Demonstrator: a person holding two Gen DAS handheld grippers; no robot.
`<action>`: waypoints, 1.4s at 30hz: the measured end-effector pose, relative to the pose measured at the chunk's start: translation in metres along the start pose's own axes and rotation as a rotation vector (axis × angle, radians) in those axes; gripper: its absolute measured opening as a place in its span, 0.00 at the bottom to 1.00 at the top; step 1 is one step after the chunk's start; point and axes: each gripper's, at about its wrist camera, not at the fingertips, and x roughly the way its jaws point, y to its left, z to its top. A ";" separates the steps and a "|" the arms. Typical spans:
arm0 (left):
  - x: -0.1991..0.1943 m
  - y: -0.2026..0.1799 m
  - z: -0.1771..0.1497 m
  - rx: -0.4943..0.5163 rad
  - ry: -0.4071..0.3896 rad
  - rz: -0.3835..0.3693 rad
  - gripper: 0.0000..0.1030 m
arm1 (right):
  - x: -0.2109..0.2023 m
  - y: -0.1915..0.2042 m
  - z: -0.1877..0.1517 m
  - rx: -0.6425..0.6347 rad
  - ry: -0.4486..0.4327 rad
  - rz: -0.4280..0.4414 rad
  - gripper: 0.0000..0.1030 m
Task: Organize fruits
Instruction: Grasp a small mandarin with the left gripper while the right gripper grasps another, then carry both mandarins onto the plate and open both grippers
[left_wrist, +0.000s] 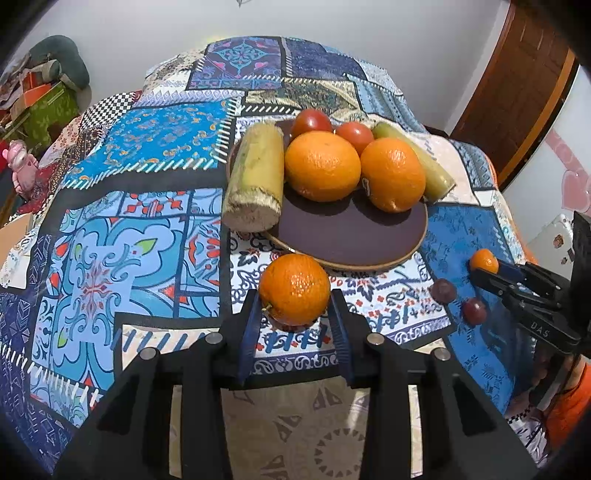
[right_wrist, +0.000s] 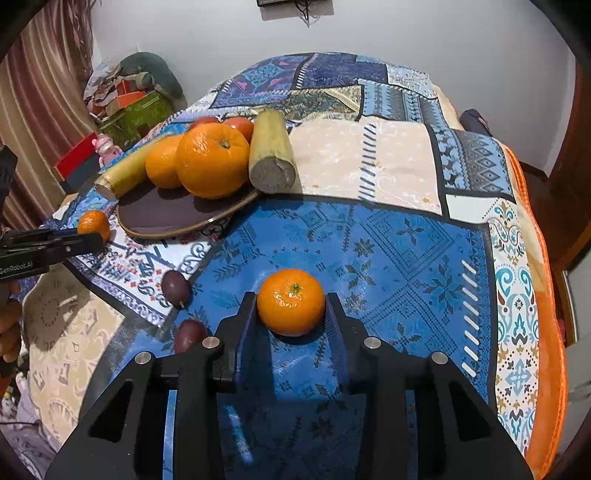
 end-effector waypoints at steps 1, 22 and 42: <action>-0.003 0.000 0.002 -0.002 -0.008 0.000 0.36 | -0.003 0.001 0.001 -0.004 -0.007 0.005 0.32; -0.006 -0.024 0.033 0.084 -0.037 -0.022 0.36 | 0.018 0.055 0.048 -0.107 -0.045 0.115 0.32; 0.019 -0.026 0.049 0.094 -0.001 -0.069 0.36 | 0.044 0.079 0.066 -0.194 0.005 0.123 0.32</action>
